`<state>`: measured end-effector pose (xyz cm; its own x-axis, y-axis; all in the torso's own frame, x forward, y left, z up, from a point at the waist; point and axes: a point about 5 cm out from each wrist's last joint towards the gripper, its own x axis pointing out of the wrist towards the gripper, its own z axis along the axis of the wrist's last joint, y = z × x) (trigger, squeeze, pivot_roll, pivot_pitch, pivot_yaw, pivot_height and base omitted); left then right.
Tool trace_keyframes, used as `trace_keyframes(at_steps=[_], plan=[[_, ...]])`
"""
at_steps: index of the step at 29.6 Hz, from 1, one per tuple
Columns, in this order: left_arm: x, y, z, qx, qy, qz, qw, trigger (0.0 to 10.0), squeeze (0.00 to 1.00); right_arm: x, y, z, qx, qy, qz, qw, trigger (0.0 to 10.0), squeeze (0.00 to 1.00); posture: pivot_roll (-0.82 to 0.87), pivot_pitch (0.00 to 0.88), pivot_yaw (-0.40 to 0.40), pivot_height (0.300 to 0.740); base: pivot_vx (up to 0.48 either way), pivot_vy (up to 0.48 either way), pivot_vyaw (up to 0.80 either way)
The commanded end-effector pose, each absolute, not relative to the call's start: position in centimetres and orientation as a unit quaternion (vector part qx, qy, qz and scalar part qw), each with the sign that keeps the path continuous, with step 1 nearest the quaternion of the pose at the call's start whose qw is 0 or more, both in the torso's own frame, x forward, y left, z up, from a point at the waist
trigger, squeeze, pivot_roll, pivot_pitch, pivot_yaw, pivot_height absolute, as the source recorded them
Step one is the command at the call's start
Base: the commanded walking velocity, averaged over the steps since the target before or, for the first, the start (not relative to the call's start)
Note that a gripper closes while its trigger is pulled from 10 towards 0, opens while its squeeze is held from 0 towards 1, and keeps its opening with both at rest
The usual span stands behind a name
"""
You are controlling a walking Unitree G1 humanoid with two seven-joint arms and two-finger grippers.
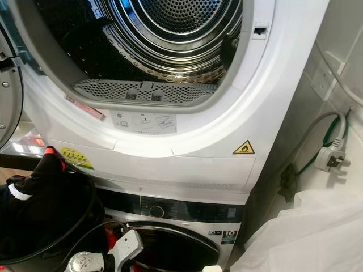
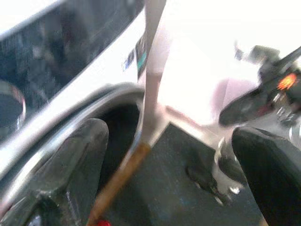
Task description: Clothes washing
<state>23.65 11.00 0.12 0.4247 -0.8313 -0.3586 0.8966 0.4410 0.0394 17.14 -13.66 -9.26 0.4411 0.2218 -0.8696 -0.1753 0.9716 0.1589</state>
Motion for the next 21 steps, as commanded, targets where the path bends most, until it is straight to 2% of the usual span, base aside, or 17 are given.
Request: trace_keyframes(at_steps=[1, 6, 9, 11, 12, 13, 15, 18, 19, 21], plan=[[23.5, 10.8, 1.1, 0.118, 0.112, -0.520, 0.839, 10.0, 0.00, 16.6, -13.3, -9.5, 0.023, 0.522, 0.120, 0.844, 10.0, 0.00, 0.04, 0.000, 0.089, 0.740, 0.000, 0.000, 0.00], [21.5, 10.3, 3.8, 0.127, 0.054, -0.504, 0.853, 10.0, 0.00, 15.9, -13.4, -9.8, 0.023, 0.528, 0.117, 0.841, 10.0, 0.00, 0.03, 0.000, 0.102, 0.740, 0.000, 0.000, 0.00], [21.4, 10.3, 6.2, 0.165, 0.012, -0.458, 0.873, 10.0, 0.00, 15.6, -13.6, -9.9, 0.021, 0.531, 0.114, 0.839, 10.0, 0.00, 0.03, 0.000, 0.106, 0.740, 0.000, 0.000, 0.00], [22.4, 10.8, 8.8, 0.180, -0.040, -0.366, 0.912, 10.0, 0.00, 15.4, -13.8, -10.0, 0.022, 0.534, 0.109, 0.838, 10.0, 0.00, 0.04, 0.000, 0.112, 0.740, 0.000, 0.000, 0.00], [22.4, 10.8, 8.8, 0.180, -0.040, -0.366, 0.912, 10.0, 0.00, 15.4, -13.8, -10.0, 0.022, 0.534, 0.109, 0.838, 10.0, 0.00, 0.04, 0.000, 0.112, 0.740, 0.000, 0.000, 0.00], [22.9, 11.4, 10.2, 0.183, -0.066, -0.306, 0.932, 10.0, 0.00, 15.2, -13.9, -10.0, 0.020, 0.535, 0.107, 0.838, 10.0, 0.00, 0.04, 0.000, 0.113, 0.740, 0.000, 0.000, 0.00], [23.3, 12.7, 11.5, 0.187, -0.080, -0.227, 0.952, 10.0, 0.00, 15.1, -14.0, -10.1, 0.017, 0.536, 0.104, 0.837, 10.0, 0.00, 0.05, 0.000, 0.110, 0.740, 0.000, 0.000, 0.00], [23.5, 13.5, 12.0, 0.194, -0.082, -0.187, 0.960, 10.0, 0.00, 15.1, -14.1, -10.1, 0.015, 0.536, 0.103, 0.837, 10.0, 0.00, 0.06, 0.000, 0.108, 0.740, 0.000, 0.000, 0.00], [23.9, 15.0, 12.7, 0.200, -0.079, -0.121, 0.969, 10.0, 0.00, 15.0, -14.2, -10.1, 0.014, 0.537, 0.100, 0.837, 10.0, 0.00, 0.06, 0.000, 0.109, 0.740, 0.000, 0.000, 0.00], [24.2, 17.0, 13.1, 0.194, -0.073, -0.039, 0.977, 10.0, 0.00, 15.0, -14.3, -10.2, 0.014, 0.538, 0.097, 0.837, 10.0, 0.00, 0.07, 0.000, 0.108, 0.740, 0.000, 0.000, 0.00]])
